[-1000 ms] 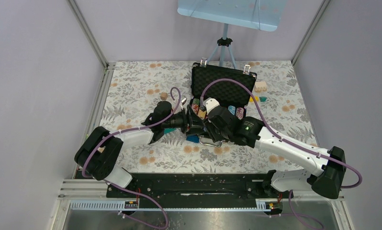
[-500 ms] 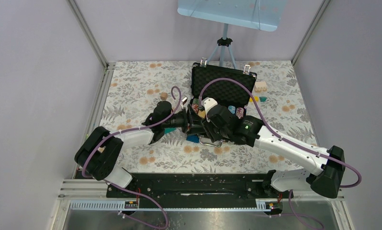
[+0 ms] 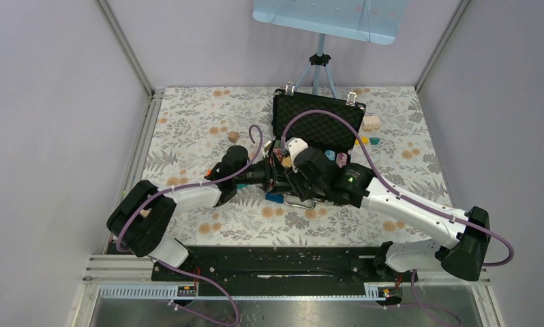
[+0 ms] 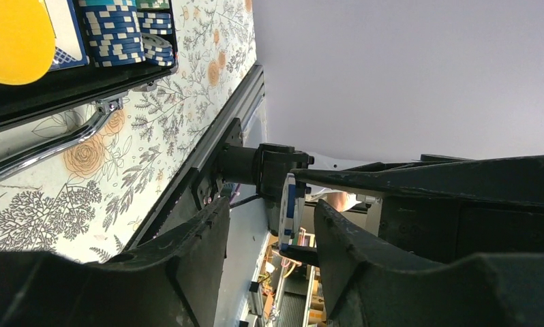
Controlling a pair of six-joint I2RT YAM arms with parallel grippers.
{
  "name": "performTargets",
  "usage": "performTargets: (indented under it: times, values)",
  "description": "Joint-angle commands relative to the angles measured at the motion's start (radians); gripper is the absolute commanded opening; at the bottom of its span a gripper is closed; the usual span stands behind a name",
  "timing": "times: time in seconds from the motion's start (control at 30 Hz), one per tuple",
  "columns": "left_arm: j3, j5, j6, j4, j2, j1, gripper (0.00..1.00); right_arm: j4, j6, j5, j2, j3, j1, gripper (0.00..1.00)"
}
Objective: Pack up texas hold em set
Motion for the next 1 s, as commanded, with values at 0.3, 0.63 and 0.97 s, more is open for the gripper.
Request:
performTargets:
  times: [0.3,0.63,0.97]
  values:
    - [0.035,0.029,0.017,0.048,-0.01,-0.018,0.45,0.001,-0.029,0.02,-0.001,0.05,-0.007,0.39]
    - [0.035,0.02,0.02,0.04,-0.011,-0.03,0.42,0.001,-0.027,0.056,0.014,0.052,-0.007,0.39]
    - [0.038,-0.009,0.076,-0.037,-0.036,0.021,0.43,0.04,0.085,0.158,-0.077,-0.02,-0.069,0.47]
